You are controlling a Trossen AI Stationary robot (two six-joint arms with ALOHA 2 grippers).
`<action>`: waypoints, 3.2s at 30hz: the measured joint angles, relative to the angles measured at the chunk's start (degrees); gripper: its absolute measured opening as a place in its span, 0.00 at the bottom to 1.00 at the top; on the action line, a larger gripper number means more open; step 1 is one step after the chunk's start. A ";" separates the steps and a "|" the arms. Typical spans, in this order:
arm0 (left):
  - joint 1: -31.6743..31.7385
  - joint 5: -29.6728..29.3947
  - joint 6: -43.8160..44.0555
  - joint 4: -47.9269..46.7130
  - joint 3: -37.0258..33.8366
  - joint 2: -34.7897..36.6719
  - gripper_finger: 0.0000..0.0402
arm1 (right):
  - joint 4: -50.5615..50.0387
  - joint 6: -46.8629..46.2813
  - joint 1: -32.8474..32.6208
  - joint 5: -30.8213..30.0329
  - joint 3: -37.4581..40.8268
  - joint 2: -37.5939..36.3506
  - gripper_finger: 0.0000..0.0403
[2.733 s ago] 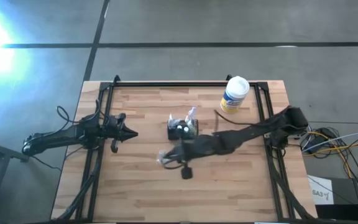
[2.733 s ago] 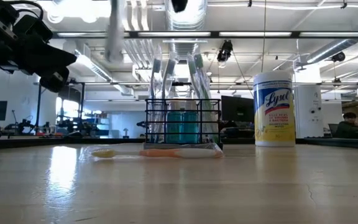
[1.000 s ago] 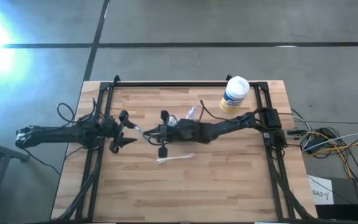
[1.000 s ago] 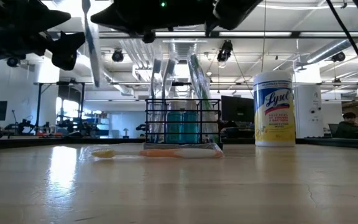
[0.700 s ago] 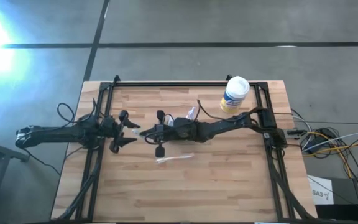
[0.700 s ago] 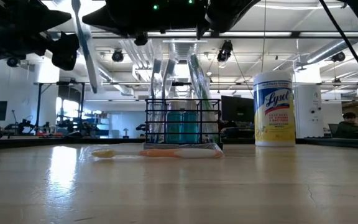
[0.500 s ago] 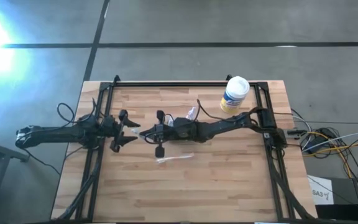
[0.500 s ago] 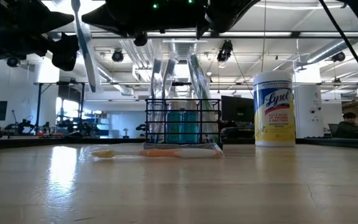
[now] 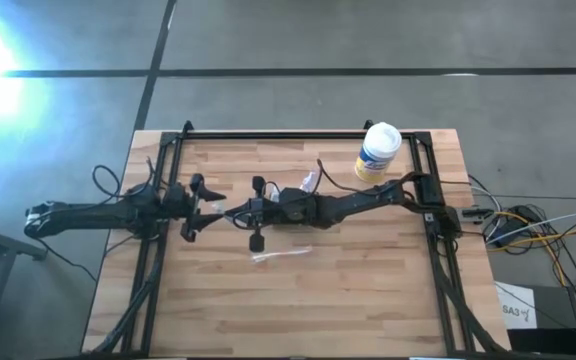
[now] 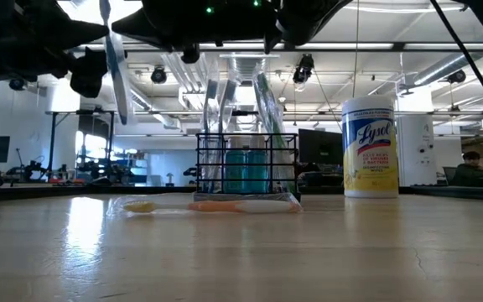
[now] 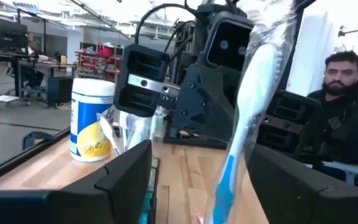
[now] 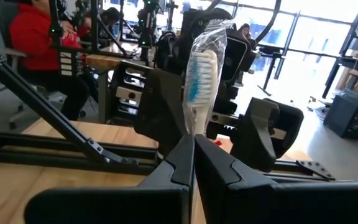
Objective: Pick & Place toothbrushing station
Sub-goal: Put the blue toothbrush into the black wire organizer
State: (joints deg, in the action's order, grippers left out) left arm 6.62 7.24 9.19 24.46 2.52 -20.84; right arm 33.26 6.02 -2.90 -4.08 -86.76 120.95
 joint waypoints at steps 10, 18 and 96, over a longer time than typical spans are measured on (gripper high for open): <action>-0.01 3.24 -0.75 2.74 0.00 -3.17 0.38 | 0.08 -0.04 0.38 -0.02 0.04 0.00 0.02; -0.04 7.19 -1.92 4.49 0.00 -4.52 0.05 | -0.05 -0.04 0.33 0.02 0.04 0.00 0.02; 0.12 -0.83 -11.60 -28.43 6.37 20.42 0.04 | 46.35 -8.18 -7.19 -5.73 75.87 -42.97 0.02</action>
State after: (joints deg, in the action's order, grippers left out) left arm 6.74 6.42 -2.41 -3.97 8.89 -0.43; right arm 79.61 -2.16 -10.09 -9.80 -10.90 77.97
